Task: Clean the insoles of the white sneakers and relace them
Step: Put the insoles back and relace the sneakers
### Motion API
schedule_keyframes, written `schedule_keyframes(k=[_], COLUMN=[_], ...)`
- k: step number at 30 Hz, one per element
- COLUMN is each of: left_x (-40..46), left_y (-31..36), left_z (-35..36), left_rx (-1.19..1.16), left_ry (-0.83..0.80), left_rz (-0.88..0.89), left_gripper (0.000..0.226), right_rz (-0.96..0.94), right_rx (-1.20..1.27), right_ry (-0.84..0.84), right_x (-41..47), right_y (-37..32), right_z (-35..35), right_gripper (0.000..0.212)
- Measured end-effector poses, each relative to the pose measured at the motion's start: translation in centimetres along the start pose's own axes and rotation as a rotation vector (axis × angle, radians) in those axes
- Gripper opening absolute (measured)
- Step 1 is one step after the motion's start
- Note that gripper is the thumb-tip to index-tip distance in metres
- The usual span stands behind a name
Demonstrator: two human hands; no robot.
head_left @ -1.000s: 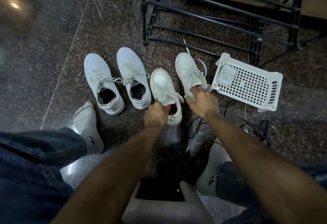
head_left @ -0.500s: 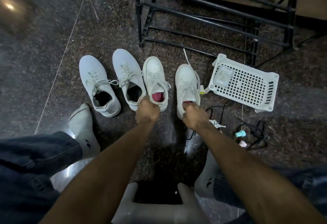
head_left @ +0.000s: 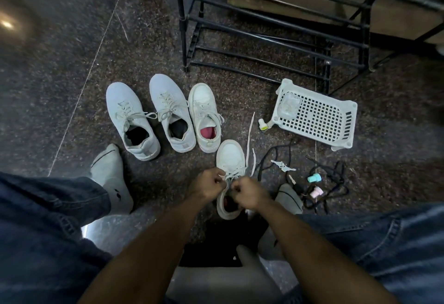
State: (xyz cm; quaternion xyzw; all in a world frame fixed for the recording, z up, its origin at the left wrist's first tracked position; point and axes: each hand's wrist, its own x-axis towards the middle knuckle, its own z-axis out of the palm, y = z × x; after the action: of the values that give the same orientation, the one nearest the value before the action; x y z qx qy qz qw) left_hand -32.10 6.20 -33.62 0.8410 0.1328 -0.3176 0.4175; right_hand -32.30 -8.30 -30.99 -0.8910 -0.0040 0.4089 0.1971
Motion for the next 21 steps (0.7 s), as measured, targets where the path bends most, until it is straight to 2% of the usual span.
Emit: schedule_keyframes(k=[4,6,9,11,14,17,21], left_x=[0.1,0.2,0.5,0.7,1.0,0.9,0.8], left_y=[0.5,0.8,0.9,0.8,0.7,0.9,1.3], left_z=[0.4,0.6,0.8,1.0,1.3,1.2,0.9], left_rx=[0.098,0.117,0.125,0.095,-0.009,-0.193,-0.387], left_ry=[-0.026,-0.017,-0.005,-0.003,0.019,0.027,0.03], left_rz=[0.03,0.035,0.014,-0.013,-0.042,-0.064,-0.143], left_gripper=[0.029,0.03,0.034,0.028,0.01,0.016,0.025], right_rz=[0.119,0.172,0.202,0.204,0.203,0.22,0.206], right_rx=[0.053,0.059,0.153,0.224,0.237,0.22,0.187], right_ry=[0.237,0.272,0.164,0.075,0.07,0.071,0.034], right_x=[0.0,0.2,1.0,1.4,1.7,2.0,2.2], right_y=[0.4,0.7,1.4,1.8,2.4,2.8,3.1], right_z=[-1.7,-1.8,-1.4,-1.2,-1.3,-1.8,-2.5], right_gripper=[0.014,0.017,0.028,0.042,0.024,0.018,0.021])
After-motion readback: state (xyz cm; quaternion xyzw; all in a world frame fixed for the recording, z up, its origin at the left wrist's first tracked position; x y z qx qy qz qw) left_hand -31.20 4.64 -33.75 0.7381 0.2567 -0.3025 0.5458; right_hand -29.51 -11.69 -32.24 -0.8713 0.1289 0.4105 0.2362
